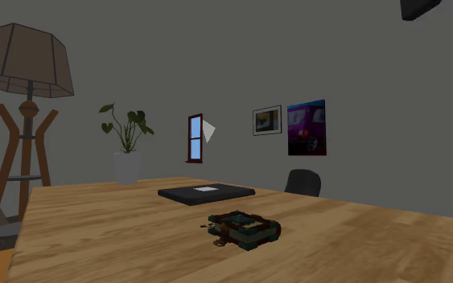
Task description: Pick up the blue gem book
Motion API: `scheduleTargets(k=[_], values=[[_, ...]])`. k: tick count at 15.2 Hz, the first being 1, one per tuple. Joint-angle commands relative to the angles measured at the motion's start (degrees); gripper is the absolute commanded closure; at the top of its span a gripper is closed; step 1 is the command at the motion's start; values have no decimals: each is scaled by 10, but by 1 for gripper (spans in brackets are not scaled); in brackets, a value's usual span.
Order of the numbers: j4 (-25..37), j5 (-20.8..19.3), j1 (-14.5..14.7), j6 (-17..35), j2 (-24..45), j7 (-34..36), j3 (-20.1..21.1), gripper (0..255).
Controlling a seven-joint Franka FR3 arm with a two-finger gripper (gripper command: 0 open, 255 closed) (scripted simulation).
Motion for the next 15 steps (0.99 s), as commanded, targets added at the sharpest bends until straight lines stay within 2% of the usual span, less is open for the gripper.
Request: scheduleTargets(k=[1, 8, 15], values=[[0, 0, 0, 0, 0, 0, 0, 0], [50, -17, 19, 103, 152, -84, -30, 0], [137, -16, 35, 176, 310, -167, -46, 0]])
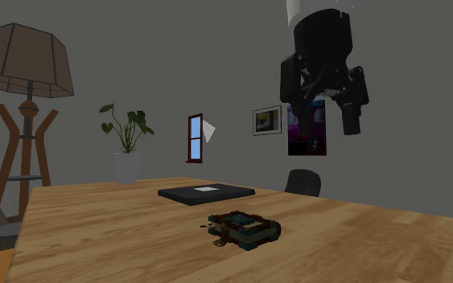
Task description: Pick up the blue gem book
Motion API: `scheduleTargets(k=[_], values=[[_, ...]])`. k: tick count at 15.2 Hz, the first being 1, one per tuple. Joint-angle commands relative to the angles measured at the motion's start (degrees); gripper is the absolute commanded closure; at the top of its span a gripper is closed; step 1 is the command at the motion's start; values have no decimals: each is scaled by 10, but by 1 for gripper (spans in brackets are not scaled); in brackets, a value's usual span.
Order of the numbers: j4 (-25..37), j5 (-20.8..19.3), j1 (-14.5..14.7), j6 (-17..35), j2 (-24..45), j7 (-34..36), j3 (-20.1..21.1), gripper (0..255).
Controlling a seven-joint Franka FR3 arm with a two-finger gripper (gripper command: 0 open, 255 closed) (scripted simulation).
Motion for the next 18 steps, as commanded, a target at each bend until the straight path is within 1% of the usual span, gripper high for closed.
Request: scheduleTargets(k=[1, 5, 10, 14, 18], values=[[32, 3, 5, 17, 48, -24, -2, 0], [98, 10, 10, 40, 137, -69, -3, 0], [195, 18, 13, 55, 248, -120, 5, 0], [286, 22, 14, 54, 337, -157, 15, 0], [391, 21, 15, 42, 430, -190, 26, 0]])
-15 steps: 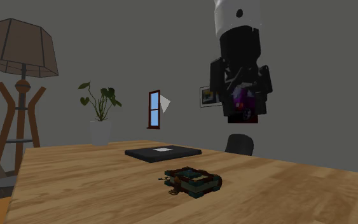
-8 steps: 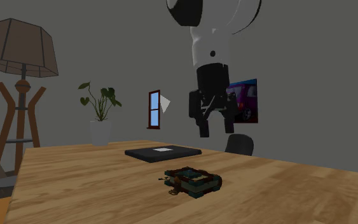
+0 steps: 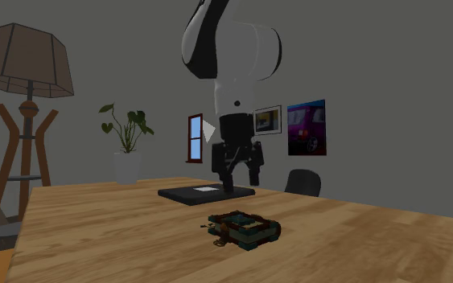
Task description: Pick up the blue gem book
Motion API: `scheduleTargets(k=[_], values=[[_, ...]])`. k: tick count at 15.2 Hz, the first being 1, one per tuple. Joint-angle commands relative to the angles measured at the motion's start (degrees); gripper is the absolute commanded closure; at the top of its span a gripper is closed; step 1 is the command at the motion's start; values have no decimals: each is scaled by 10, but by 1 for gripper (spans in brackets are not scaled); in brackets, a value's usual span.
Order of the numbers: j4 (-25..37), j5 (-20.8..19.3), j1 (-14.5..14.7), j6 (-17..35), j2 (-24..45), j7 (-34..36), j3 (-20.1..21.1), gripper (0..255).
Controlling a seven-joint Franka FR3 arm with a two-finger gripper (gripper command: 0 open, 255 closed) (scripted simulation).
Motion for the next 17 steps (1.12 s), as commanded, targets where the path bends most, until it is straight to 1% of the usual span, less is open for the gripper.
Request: scheduleTargets(k=[1, 4, 7, 14, 17], values=[[61, -1, 1, -7, 54, -16, 6, 0], [160, -4, 4, -28, 130, -39, 15, 0], [282, -8, 8, -62, 217, -62, 23, 0], [261, -8, 8, -22, 236, -59, 23, 0], [260, -8, 8, -19, 238, -58, 23, 0]])
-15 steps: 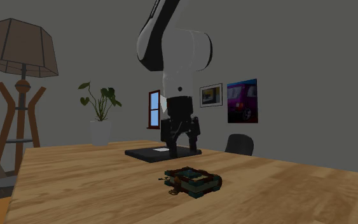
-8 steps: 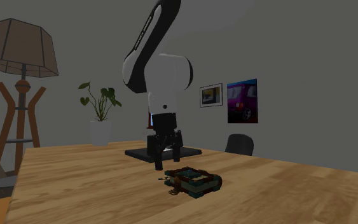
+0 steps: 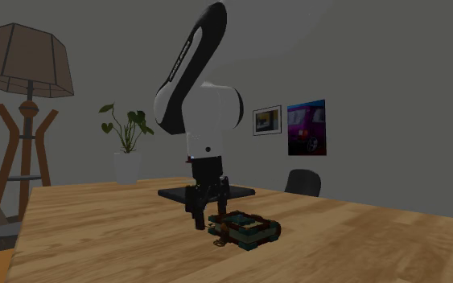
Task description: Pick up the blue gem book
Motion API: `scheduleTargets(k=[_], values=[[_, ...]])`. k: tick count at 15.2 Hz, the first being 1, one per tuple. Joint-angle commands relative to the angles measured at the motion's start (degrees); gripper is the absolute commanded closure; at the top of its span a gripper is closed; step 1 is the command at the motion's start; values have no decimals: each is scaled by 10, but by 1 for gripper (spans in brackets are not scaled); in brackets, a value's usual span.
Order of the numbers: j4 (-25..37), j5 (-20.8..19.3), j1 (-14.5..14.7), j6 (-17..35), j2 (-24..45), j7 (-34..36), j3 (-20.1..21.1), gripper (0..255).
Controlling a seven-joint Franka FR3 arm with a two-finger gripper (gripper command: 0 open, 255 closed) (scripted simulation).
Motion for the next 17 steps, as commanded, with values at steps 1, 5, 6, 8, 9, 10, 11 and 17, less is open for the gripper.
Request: scheduleTargets(k=[1, 5, 6, 8, 9, 10, 11, 17], values=[[0, 0, 0, 1, 1, 0, 0, 255], [-3, 0, 1, 2, -1, 1, 0, 255], [-3, 0, 0, 2, -1, 0, 0, 255], [-6, 0, 0, 4, -3, 1, 0, 255], [-5, 0, 0, 3, -2, 0, 0, 255], [-1, 0, 0, 1, 1, 0, 0, 255], [2, 0, 0, -4, -3, 0, 0, 255], [19, 0, 0, -38, -19, -3, 0, 255]])
